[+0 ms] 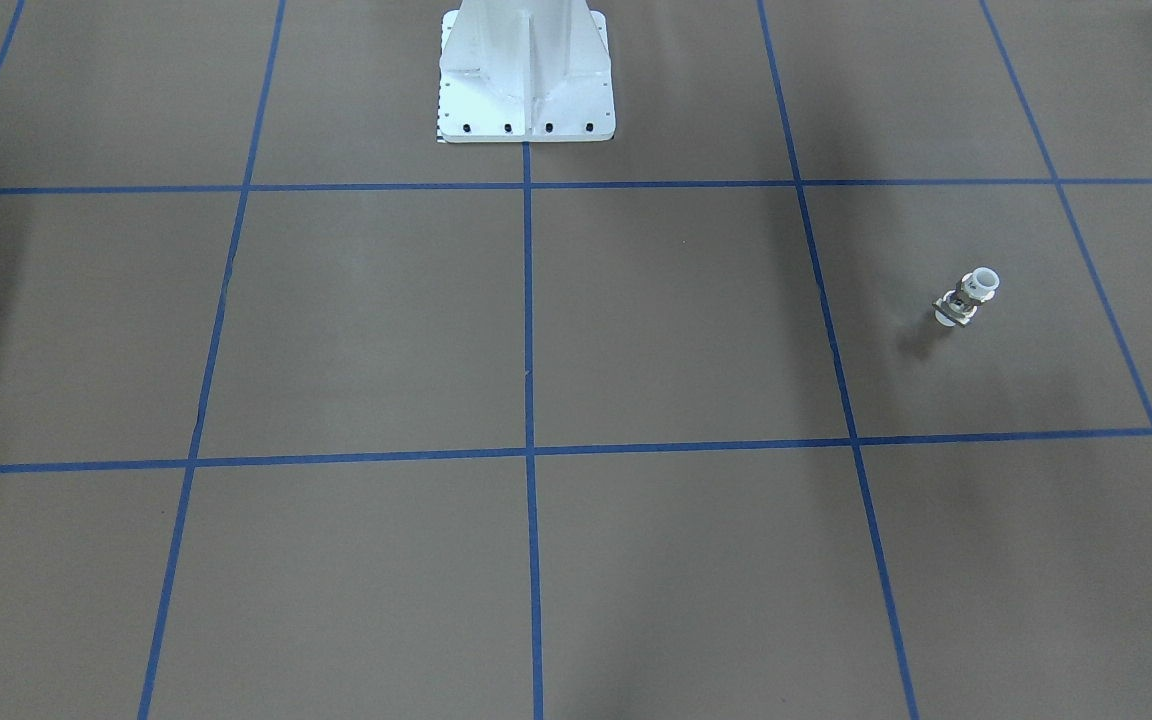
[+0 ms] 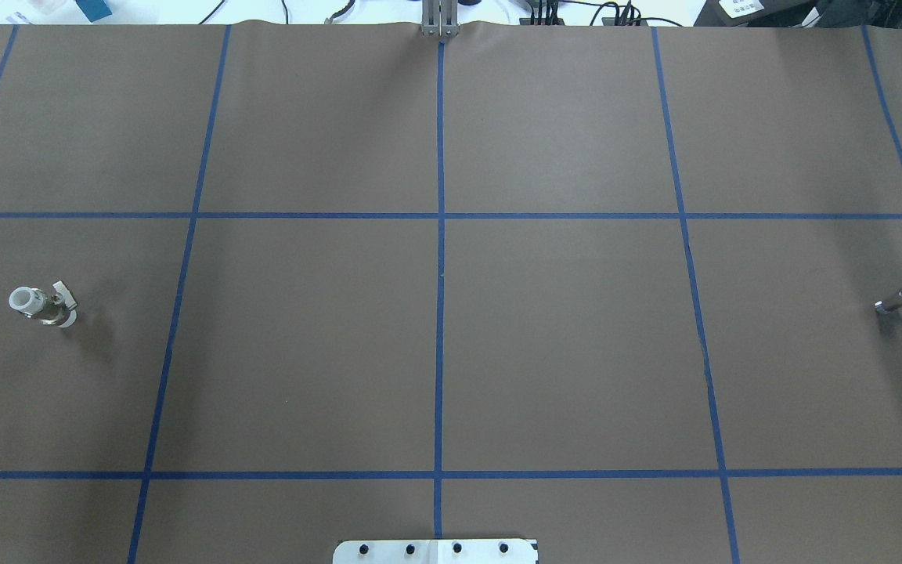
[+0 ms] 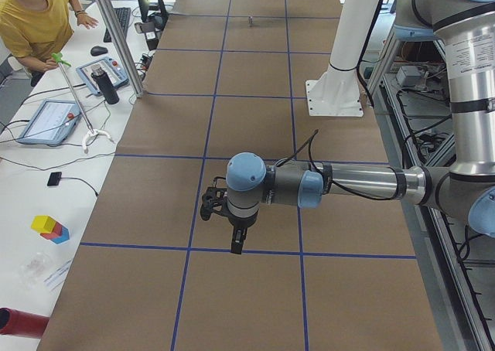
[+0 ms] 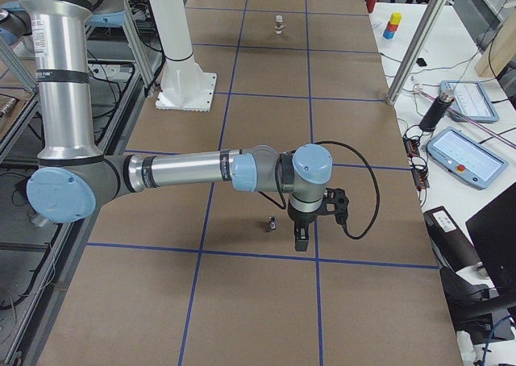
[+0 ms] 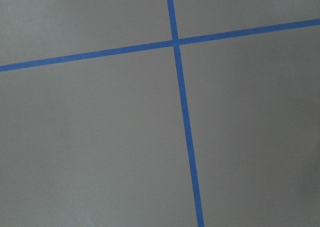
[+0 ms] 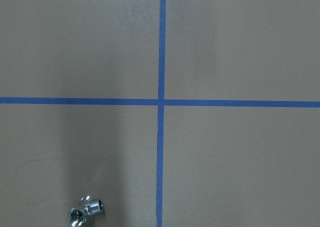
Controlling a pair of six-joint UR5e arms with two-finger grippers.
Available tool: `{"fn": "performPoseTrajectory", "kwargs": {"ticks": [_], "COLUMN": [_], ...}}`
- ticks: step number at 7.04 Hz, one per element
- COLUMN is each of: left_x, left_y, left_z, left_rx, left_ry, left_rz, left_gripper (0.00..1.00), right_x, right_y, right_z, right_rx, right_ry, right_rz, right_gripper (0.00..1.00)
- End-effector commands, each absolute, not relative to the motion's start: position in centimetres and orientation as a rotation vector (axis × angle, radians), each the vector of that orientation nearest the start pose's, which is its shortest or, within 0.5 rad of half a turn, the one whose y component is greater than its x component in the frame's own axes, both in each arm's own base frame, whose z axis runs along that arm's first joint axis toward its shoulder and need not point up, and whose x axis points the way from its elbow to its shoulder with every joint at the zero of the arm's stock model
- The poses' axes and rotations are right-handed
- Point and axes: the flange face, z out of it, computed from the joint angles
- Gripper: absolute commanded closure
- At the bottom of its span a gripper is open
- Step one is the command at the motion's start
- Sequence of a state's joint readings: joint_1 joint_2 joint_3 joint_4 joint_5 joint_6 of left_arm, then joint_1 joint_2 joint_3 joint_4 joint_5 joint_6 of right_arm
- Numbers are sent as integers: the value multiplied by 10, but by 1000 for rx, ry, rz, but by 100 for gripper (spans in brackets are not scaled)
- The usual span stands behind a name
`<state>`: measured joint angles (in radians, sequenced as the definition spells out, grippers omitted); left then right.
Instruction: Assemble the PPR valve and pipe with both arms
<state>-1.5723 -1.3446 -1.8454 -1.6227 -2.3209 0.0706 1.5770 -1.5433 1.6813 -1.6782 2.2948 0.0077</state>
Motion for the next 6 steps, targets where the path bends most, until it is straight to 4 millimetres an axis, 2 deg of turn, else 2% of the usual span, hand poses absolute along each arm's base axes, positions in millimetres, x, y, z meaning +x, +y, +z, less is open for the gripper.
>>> {"fn": "performPoseTrajectory", "kwargs": {"ticks": [1,3,4,6], "left_x": [-65,-64,-63,-63], "left_y": [-405,-412,-426,-439], "left_z": [611,605,591,580], "left_rx": [136,152,182,232], "left_ry": [746,741,744,742], "left_rz": [104,112,124,146], "left_gripper": [0,0,0,0], "right_x": [70,70,70,71], "right_y": [-502,-504,-504,-505], "right_z": [604,603,603,602], "right_rx": [30,33,33,34], "right_ry": [-724,-724,-724,-722], "right_rz": [2,0,0,1], "right_gripper": [0,0,0,0]}}
